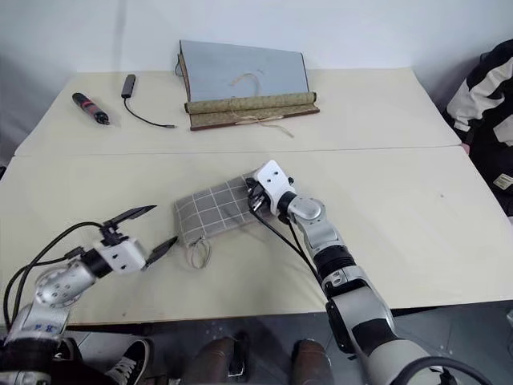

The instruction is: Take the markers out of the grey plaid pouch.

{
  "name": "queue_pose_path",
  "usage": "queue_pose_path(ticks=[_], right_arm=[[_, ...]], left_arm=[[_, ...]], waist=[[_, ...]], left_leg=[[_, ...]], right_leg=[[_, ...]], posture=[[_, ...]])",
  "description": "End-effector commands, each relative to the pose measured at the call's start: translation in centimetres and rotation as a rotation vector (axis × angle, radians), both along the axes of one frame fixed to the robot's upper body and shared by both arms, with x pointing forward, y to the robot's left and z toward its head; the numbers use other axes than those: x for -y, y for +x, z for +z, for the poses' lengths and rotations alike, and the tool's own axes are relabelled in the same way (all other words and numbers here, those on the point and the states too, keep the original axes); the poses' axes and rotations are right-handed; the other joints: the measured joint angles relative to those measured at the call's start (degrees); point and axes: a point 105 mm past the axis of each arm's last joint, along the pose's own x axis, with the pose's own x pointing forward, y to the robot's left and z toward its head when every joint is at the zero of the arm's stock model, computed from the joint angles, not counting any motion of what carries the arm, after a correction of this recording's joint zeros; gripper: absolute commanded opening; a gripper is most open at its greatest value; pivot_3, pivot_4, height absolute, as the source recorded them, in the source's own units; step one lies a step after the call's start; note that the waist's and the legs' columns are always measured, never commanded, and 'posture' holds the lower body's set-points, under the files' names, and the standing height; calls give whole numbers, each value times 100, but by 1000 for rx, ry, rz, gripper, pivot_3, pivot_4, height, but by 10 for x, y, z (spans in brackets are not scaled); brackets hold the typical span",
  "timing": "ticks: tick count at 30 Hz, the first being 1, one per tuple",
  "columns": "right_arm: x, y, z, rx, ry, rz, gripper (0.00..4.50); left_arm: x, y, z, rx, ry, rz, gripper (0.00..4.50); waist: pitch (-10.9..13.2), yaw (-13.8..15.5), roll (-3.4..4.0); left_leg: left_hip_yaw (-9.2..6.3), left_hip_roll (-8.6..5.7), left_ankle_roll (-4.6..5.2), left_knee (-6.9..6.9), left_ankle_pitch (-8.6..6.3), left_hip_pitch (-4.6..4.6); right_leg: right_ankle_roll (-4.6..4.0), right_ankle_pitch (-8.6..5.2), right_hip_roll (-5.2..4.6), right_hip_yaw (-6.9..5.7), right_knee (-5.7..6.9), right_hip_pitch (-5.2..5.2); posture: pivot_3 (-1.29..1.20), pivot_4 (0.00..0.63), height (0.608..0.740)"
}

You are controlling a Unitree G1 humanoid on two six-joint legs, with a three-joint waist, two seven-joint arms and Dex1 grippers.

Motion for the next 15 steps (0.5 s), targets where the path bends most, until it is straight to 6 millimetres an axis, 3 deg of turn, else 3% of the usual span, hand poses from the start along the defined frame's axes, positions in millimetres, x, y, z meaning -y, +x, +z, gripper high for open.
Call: queue_pose_path(ticks=[1,7,10,15], right_arm=[[6,2,-1,-12,10,-21,13],[8,0,0,-11,26,-25,13],[10,0,-1,-15,29,-34,0],[11,-1,0,-13,32,-36,0]], left_arm=[[5,8,-15,-36,48,-10,4500],[32,18,-19,-65,52,-118,4500],[36,18,-20,-67,54,-140,3887],[36,16,-20,-66,60,-159,2224]], waist=[[-2,-2,1],[-3,5,-1],[-4,3,0],[-4,2,0]], left_leg=[[0,0,1,0,1,0],[1,-3,14,2,12,0],[0,-2,28,1,20,0],[0,-2,30,1,20,-1]], right_leg=[[0,0,0,-1,4,-2],[1,1,-4,-5,4,3],[1,1,-4,-7,4,3],[1,1,-4,-7,3,2]], posture=[[0,150,740],[0,150,740],[0,150,740],[0,150,740]])
